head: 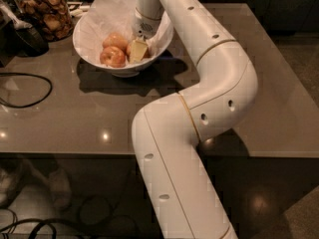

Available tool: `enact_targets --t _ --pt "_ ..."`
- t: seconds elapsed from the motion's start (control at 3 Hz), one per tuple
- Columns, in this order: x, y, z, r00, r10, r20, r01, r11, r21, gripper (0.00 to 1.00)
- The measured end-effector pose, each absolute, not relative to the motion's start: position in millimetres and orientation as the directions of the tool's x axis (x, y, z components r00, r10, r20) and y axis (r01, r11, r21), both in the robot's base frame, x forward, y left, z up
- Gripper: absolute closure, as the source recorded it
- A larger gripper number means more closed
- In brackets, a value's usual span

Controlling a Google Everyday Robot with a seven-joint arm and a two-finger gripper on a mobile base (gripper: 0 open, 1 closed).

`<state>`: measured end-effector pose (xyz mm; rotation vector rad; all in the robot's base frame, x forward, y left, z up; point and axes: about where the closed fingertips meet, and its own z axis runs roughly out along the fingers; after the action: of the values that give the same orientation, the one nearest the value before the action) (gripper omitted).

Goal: Pick apple from white bowl

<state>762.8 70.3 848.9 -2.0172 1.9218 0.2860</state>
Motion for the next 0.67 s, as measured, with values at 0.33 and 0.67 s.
enact_targets --t 0.33,0.67 --pt "766.9 74.7 849.7 0.061 -0.926 -0.372 -0.993 -0.018 -0.118 1.00" --pt "768.3 77.6 851.6 0.073 -0.926 -0.370 -0.991 -0.026 -0.130 1.00"
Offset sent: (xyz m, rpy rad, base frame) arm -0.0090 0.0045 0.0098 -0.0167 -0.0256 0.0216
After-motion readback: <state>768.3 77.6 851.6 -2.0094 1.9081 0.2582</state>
